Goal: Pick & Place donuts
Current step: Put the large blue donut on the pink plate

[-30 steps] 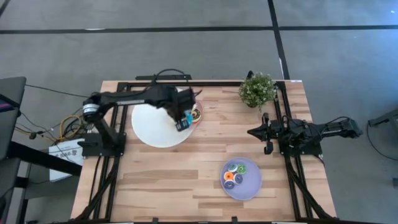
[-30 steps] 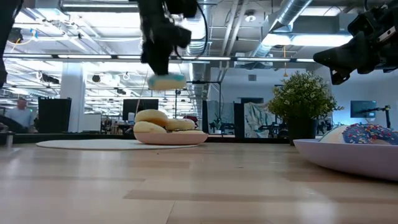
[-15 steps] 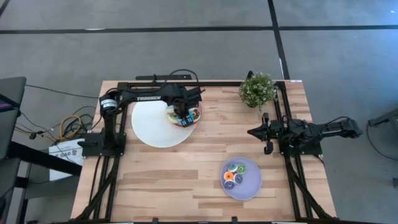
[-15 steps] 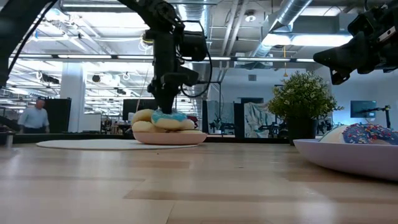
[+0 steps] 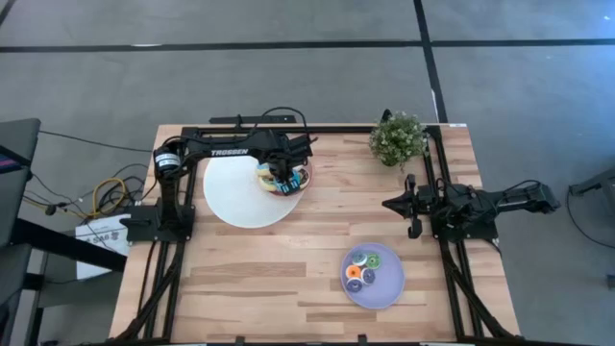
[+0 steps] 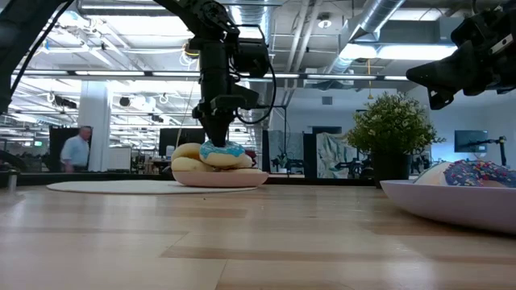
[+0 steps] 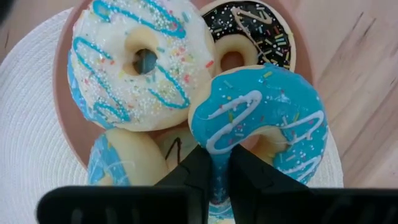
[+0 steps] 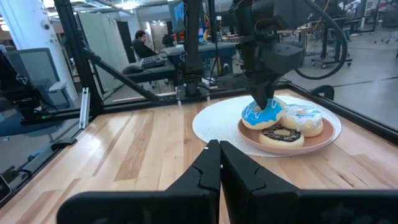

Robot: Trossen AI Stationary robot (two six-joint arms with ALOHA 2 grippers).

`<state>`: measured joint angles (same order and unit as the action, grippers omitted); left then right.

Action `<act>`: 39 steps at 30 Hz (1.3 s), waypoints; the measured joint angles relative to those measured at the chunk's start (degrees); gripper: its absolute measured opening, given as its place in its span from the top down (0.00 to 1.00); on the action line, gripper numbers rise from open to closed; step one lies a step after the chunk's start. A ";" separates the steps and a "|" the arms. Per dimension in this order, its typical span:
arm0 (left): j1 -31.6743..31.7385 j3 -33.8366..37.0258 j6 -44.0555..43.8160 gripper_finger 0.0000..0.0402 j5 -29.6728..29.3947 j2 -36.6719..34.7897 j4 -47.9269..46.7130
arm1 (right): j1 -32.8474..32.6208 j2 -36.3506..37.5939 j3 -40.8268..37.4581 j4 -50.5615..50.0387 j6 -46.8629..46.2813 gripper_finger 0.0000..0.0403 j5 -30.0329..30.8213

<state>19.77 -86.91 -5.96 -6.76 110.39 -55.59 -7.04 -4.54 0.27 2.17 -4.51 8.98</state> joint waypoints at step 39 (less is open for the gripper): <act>-1.43 -3.69 -4.69 0.67 -4.42 -0.17 -3.98 | 0.00 0.00 0.00 0.00 0.00 1.00 -0.01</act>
<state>18.34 -90.61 -10.65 -11.18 110.21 -59.57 -7.04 -4.54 0.27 2.17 -4.51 8.98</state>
